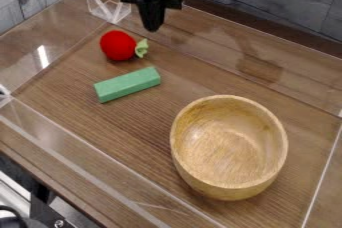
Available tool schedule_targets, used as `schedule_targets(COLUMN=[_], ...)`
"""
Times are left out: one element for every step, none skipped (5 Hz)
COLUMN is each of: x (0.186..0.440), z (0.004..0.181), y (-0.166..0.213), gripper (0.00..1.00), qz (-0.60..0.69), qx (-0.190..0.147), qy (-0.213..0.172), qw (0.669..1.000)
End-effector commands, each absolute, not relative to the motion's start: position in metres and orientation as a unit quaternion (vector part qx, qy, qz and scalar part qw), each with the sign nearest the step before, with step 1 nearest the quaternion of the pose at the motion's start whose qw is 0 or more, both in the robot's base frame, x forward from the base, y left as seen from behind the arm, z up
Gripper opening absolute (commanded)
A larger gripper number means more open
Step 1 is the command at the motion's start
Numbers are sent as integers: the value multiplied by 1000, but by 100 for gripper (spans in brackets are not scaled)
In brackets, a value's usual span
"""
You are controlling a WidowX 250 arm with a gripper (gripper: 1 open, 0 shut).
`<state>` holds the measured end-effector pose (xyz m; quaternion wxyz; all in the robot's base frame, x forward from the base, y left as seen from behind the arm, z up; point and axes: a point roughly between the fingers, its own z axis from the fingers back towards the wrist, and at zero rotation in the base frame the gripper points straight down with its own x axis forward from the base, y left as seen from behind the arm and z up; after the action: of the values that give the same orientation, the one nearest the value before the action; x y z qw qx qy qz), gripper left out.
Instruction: Move the red fruit to the left
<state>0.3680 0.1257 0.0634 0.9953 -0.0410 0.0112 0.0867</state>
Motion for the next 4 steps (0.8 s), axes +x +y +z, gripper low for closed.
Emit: schedule_targets(x=[373,373,372,370], z=[73,69,68,67], y=[138,140,141,143], gripper=[0,0,100,100], qz=[69,50,32,14], qx=[-30,-30,-32,-34], qy=[-12,-9,-6,-4], qw=[997,998,999,999])
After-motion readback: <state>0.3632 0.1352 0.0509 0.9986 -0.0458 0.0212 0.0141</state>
